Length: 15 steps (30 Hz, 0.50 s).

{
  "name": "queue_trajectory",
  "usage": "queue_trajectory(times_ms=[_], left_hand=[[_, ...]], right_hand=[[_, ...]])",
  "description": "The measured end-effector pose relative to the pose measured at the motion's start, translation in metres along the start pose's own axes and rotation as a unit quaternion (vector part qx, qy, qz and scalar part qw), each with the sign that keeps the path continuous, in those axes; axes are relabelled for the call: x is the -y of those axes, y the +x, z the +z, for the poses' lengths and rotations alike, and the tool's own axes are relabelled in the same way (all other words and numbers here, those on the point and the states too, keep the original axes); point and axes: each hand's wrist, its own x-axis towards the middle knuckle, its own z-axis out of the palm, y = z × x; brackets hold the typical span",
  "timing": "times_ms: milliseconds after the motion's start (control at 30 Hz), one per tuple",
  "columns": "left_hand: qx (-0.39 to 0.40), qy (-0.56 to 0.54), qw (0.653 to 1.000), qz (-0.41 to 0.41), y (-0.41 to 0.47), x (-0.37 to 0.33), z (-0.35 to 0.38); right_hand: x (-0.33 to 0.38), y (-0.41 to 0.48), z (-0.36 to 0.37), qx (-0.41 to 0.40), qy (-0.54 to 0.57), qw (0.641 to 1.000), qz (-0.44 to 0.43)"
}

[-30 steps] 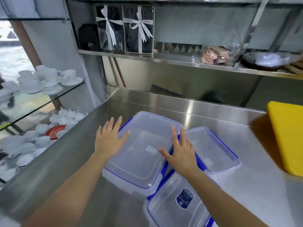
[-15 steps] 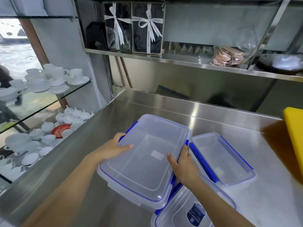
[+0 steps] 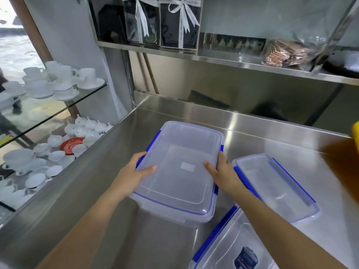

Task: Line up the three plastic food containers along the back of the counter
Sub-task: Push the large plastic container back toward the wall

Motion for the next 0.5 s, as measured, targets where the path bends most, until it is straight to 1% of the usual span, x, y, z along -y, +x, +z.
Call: queue_trajectory(times_ms=[133, 267, 500], left_hand=[[-0.030, -0.007, 1.000, -0.003, 0.023, -0.008, 0.008], [-0.040, -0.016, 0.999, -0.009, 0.052, -0.017, 0.010], [-0.036, -0.001, 0.999, -0.008, 0.110, -0.029, 0.004]], right_hand=[[0.009, 0.036, 0.001, -0.028, -0.044, 0.999, 0.013], [0.019, 0.071, 0.002, -0.050, -0.071, 0.996, 0.028], [0.032, 0.126, 0.004, -0.056, -0.068, 0.995, 0.041]])
